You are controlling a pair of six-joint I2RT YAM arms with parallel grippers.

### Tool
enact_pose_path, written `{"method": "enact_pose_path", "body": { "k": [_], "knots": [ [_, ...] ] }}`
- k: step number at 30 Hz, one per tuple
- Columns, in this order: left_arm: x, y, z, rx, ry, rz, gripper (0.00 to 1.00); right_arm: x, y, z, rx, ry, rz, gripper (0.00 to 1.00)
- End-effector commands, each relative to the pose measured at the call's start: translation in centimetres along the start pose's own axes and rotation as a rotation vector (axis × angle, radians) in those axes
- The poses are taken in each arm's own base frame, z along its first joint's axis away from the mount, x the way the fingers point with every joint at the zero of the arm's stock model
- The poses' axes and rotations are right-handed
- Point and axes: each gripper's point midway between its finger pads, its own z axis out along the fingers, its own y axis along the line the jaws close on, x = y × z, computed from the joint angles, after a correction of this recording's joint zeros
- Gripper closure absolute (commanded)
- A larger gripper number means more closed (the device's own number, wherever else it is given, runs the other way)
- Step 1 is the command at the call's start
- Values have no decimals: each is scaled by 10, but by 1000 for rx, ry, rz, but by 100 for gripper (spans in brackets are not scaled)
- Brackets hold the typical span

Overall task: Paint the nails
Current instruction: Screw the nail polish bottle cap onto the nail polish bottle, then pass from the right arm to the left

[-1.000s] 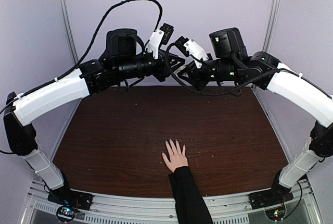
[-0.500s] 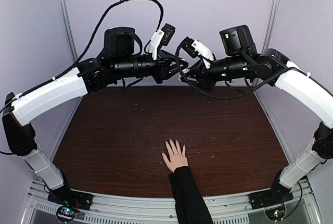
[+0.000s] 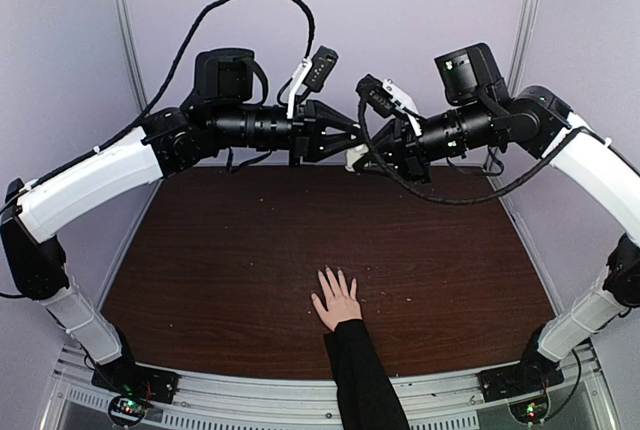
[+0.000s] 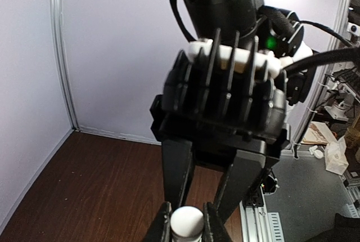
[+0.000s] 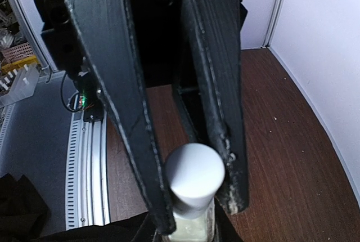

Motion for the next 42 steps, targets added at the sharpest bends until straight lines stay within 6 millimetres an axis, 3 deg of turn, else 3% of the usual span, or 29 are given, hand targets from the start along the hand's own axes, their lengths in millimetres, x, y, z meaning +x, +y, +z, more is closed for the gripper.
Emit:
{"method": "enact_pose_path", "body": {
  "k": [1,5,11,15,22,36,42],
  "knots": [
    [17,-21,12,140,46,-47,100,-58,47,-26,-180,-222,-203,100],
    [13,-21,10,131,39,-38,100,-55,41,-23,-153,-208,-193,100],
    [-10,-8,-14,-11,-7,21,64,-37,15,-11,-40,-146,-123,100],
    [-22,11,-38,-128,-41,8,55,-21,3,-1,3,-99,-80,100],
    [-21,19,-53,-210,-16,32,53,-6,-5,11,27,-50,-45,100],
    [-1,10,-27,-65,66,-14,51,2,-5,21,6,-14,-41,100],
    [0,11,-23,-56,76,-17,63,3,-5,24,2,-5,-47,100]
  ]
}}
